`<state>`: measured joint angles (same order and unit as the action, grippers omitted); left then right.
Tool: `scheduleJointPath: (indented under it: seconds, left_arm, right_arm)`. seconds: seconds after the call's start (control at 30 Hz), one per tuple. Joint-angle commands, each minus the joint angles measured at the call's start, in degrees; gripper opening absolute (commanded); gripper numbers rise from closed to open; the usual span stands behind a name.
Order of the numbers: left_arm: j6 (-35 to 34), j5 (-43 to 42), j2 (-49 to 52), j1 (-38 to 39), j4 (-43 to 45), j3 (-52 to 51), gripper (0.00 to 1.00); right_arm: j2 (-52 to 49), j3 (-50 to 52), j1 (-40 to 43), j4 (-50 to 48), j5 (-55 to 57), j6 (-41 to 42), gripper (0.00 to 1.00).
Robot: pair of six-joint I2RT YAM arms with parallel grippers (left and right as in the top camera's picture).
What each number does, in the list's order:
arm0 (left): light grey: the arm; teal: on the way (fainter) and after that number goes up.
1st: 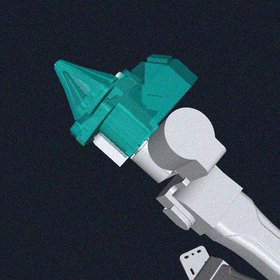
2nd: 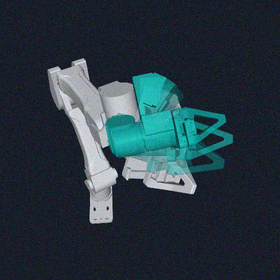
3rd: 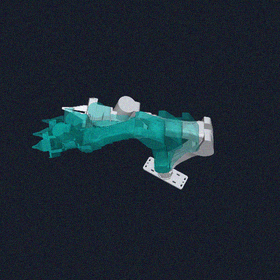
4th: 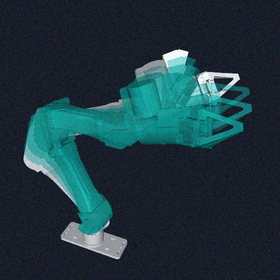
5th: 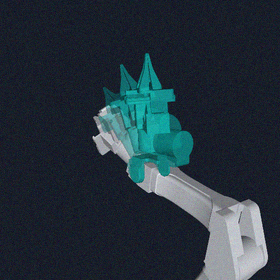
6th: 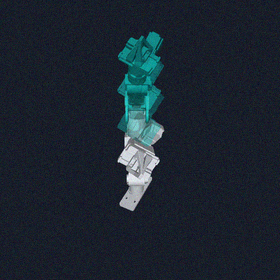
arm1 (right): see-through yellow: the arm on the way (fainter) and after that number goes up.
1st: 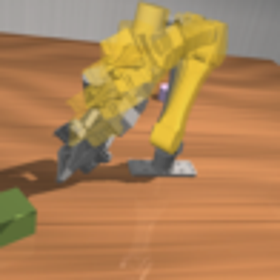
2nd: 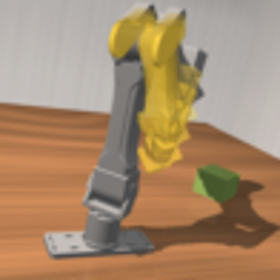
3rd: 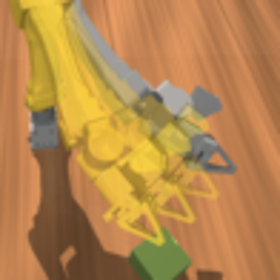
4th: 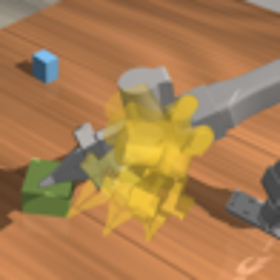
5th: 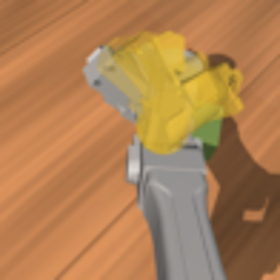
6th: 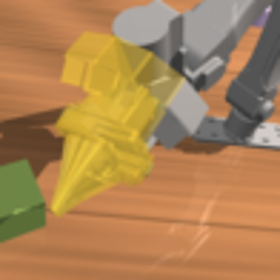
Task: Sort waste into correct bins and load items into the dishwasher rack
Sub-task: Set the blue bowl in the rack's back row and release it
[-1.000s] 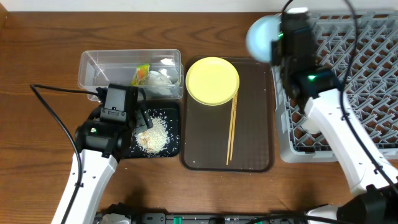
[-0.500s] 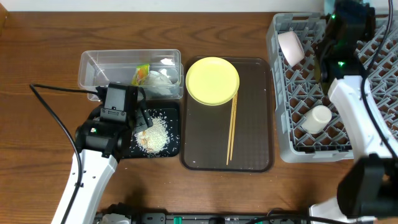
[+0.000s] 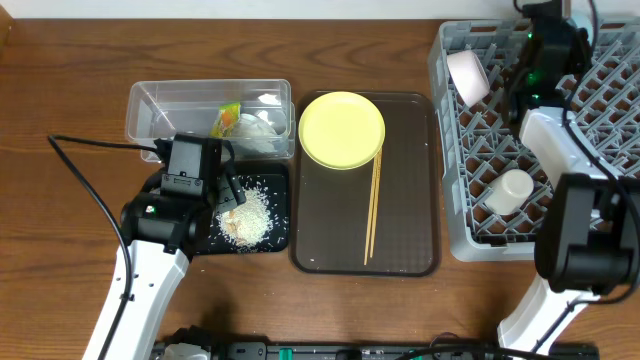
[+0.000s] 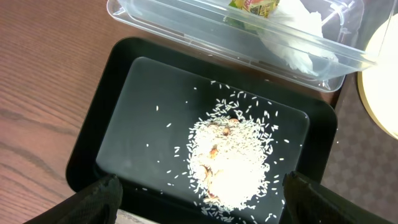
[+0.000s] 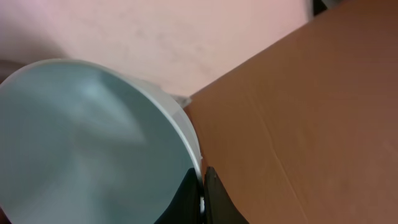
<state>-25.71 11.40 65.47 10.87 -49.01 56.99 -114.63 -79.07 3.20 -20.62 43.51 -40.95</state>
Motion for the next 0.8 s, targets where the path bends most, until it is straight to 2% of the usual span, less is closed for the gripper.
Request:
scheduleJointPath:
  seconds: [0.0,0.37,0.53,0.7,0.73,0.77]
  left_arm:
    - [-0.5,1.1,0.0,-0.3,0.0,0.2,0.86]
    - [-0.6,1.1,0.0,-0.3,0.5,0.2,0.86]
    - [-0.5,1.1,0.0,-0.3,0.5,0.2,0.86]
    - [-0.5,1.1,0.0,-0.3,0.5,0.2,0.86]
    - [-0.5,1.1,0.0,-0.3,0.5,0.2,0.86]
    - [-0.5,1.1,0.0,-0.3,0.5,0.2,0.86]
  right_arm:
    - [-2.6,-0.5,0.2,-1.6,2.7,-4.6,0.01]
    - [-3.7,-0.5,-2.2,-0.9,6.2,-0.9,0.01]
    - [-3.3,-0.5,-3.7,2.9,10.2,8.0,0.01]
    - [-0.9,-0.5,-3.9,14.9,3.1,18.8,0.01]
    - [-0.2,-0.5,-3.8,17.2,1.4,21.2,0.03]
    - [0.9,-0.5,-3.8,19.7,-0.7,23.8,0.10]
